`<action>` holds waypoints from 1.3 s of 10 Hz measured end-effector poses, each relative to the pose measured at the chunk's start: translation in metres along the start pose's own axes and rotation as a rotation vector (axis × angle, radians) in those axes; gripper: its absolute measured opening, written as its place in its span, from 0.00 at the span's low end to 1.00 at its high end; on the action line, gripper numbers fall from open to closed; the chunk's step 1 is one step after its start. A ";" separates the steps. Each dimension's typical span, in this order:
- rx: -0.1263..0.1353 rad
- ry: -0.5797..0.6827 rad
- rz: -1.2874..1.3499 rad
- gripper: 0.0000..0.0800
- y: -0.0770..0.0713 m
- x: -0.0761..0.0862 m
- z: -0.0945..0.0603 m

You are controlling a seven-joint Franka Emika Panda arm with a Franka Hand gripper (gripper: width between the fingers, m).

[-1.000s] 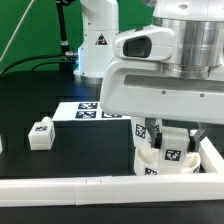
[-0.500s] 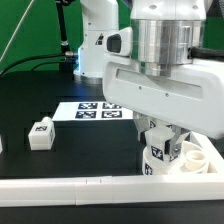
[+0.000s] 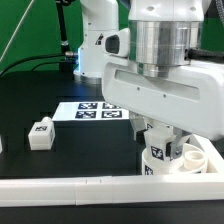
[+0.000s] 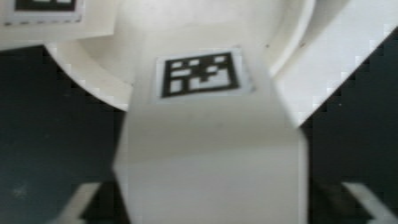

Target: Assemble stool

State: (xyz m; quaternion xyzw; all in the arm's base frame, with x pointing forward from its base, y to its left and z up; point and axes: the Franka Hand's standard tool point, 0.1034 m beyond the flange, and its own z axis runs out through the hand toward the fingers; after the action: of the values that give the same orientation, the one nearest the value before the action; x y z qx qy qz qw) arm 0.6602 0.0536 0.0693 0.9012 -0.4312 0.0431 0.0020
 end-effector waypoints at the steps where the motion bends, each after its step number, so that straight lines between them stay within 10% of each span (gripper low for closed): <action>1: 0.000 0.000 0.000 0.72 0.000 0.000 0.000; 13: 0.017 0.002 0.063 0.81 0.003 0.009 -0.003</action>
Offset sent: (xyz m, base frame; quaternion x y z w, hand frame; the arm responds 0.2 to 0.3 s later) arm -0.0149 -0.0270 0.0441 0.0659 -0.0557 -0.0417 0.9954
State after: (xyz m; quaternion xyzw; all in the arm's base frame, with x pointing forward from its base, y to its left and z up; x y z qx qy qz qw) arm 0.6631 0.0451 0.0728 0.8871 -0.4590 0.0475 -0.0066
